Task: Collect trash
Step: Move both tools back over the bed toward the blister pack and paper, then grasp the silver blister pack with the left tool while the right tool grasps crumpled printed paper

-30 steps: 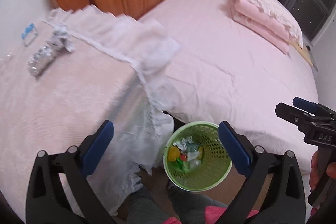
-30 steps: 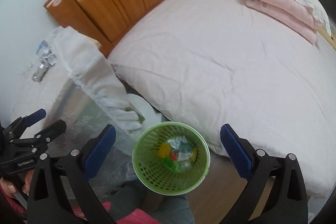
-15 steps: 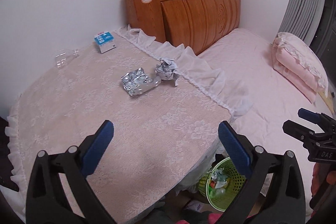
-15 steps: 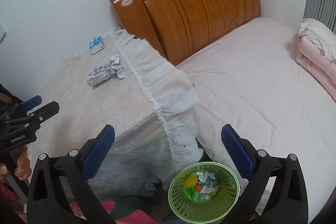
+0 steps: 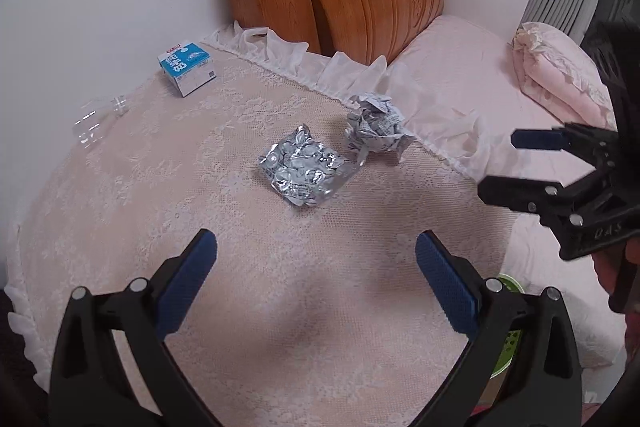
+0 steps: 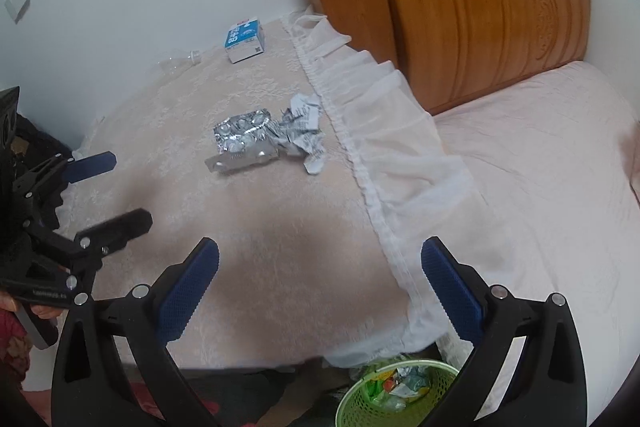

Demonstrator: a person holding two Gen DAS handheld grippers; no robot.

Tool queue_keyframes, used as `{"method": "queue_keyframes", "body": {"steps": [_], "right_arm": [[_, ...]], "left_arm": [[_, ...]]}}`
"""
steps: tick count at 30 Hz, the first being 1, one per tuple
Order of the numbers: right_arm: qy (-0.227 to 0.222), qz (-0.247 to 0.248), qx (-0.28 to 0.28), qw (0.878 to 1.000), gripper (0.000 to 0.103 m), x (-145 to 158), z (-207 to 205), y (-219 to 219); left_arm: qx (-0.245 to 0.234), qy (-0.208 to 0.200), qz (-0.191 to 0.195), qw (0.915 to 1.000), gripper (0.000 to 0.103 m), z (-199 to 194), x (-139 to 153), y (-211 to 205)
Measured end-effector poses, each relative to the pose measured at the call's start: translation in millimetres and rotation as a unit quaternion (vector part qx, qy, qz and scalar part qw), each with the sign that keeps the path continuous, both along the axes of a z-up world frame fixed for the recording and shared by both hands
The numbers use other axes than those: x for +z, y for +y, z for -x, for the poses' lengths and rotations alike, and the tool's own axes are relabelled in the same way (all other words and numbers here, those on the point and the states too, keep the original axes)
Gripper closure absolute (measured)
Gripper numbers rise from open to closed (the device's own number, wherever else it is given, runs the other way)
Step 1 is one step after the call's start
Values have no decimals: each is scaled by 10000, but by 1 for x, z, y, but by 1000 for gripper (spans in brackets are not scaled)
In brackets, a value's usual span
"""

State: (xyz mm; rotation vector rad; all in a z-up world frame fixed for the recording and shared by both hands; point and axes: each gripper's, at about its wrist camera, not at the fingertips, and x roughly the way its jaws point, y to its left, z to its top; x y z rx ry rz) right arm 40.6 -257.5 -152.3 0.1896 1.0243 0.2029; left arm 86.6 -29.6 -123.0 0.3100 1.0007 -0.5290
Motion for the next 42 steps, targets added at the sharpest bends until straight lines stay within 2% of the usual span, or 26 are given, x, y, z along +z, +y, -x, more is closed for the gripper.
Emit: {"method": "queue_keyframes", "body": {"steps": [3,7,10,12,16,20,23,29,36,42], "right_arm": [[145,-219,-43,9996,2,-11,-40,5],[379,-667,-243,9968,3,-23,-75,10],[631,-628,-412,9952,6,-33,-92,16],[782,-593,-429,9942,14,-37,-98,18],[899,-543,-314,9940,43,-44,-105,22],[802,-543,-240,9950,55,-42,-106,23],[713,-619,-291,9951,58,-41,-106,18],[558,-970,-611,9918,58,-28,-89,-6],[501,-1140,-980,9874,58,-17,-63,-34],[519,-1255,-1168,9838,58,-19,-45,-41]], "left_arm": [[-81,104,-52,9999,8,-17,-9,5],[-51,343,80,9994,8,-32,-18,12],[-39,442,125,9989,8,-39,-24,13],[-82,467,112,9988,8,-41,-27,11],[-215,445,15,9988,8,-48,-34,4],[-384,445,-128,9982,8,-58,-42,-6],[-558,467,-258,9970,8,-68,-48,-16],[-1241,399,-596,9897,8,-84,-60,-43],[-1681,763,-600,9810,8,-106,-73,-58],[-1420,1036,-269,9841,8,-117,-80,-52]]}}
